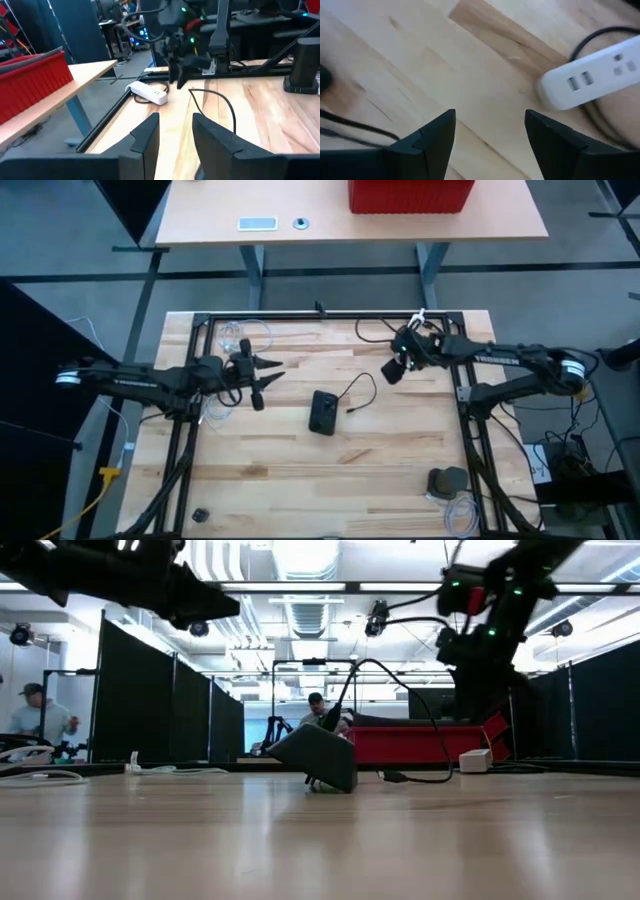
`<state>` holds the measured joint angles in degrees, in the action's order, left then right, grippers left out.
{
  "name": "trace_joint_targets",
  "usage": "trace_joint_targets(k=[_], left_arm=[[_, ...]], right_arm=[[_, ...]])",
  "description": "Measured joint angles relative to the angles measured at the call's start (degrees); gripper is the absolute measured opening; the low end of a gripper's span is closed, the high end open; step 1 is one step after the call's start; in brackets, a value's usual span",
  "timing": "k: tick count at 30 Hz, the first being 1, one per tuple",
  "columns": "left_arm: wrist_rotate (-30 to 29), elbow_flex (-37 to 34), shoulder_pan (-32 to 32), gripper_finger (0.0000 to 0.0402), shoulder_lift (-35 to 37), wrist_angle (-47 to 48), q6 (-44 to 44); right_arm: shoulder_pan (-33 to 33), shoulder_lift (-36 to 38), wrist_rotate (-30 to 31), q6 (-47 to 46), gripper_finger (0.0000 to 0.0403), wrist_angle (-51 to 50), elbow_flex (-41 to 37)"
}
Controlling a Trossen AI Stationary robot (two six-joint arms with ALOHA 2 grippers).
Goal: Insert USB
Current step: Insert the black charger cable into the white outlet extension
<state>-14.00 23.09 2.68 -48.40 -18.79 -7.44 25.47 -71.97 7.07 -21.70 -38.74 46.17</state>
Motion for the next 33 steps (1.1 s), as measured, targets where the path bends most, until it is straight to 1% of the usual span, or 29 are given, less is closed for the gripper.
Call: trace_joint_targets(k=[7,10,13,16,19,27,30,33], left_arm=[[0.00,0.00,0.00,0.0111,-0.13,0.68,0.43],[0.00,0.00,0.00,0.0106,0.05,0.70,0.46],[0.00,0.00,0.00,0.0105,0.11,0.88,0.49],[0.00,0.00,0.00,0.0108,0.17,1.92,0.85],[0.00,0.00,0.00,0.0111,0.19,2.52,0.78],[0.00,0.00,0.00,0.0110,0.15,3.98,0.22],[0.00,0.00,0.00,0.0106,0.15,4.06,0.22],[0.00,0.00,0.00,0.0106,0.15,4.58,0.22]], right_arm=[[4.21,-15.43,0.86,10.07,0.0217,-18.52,15.85],[6.39,-21.62,3.52,14.59,0.0224,-25.04,20.96],[9.25,-26.21,5.87,20.29,0.0228,-28.80,23.71],[13.07,-29.67,5.99,23.85,0.0225,-31.22,24.52],[16.90,-31.76,6.05,24.98,0.0218,-31.67,24.46],[24.20,-34.64,5.97,27.25,0.0200,-29.66,24.26],[24.83,-35.28,3.29,28.32,0.0200,-27.87,23.47],[24.90,-35.34,-0.50,28.99,0.0200,-23.00,21.58]])
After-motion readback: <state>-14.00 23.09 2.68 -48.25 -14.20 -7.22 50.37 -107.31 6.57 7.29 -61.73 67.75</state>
